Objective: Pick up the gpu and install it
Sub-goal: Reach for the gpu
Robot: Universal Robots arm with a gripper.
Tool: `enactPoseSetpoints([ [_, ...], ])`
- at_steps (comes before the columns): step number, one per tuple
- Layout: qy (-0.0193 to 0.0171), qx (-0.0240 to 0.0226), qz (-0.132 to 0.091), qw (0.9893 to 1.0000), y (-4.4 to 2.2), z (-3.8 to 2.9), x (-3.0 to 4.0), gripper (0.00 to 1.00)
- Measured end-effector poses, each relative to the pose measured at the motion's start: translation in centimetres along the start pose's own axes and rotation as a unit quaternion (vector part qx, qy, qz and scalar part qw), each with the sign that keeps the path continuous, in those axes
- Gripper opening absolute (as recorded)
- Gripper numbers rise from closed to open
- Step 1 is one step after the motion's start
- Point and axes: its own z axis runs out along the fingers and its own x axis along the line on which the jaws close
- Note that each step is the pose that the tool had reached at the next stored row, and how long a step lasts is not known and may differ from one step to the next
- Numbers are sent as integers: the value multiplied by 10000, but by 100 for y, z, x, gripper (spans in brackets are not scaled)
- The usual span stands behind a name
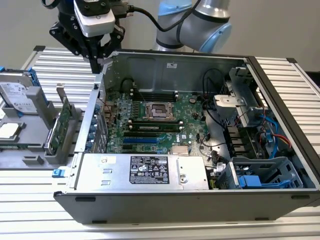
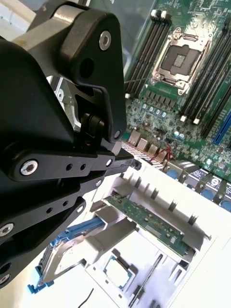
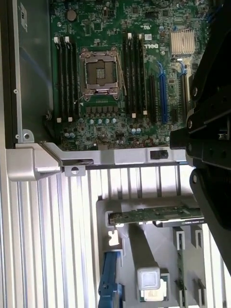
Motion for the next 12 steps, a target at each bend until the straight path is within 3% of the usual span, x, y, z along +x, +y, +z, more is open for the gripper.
enactPoseSetpoints([
  [12, 0, -1, 0, 10000, -9, -3, 131, 0],
])
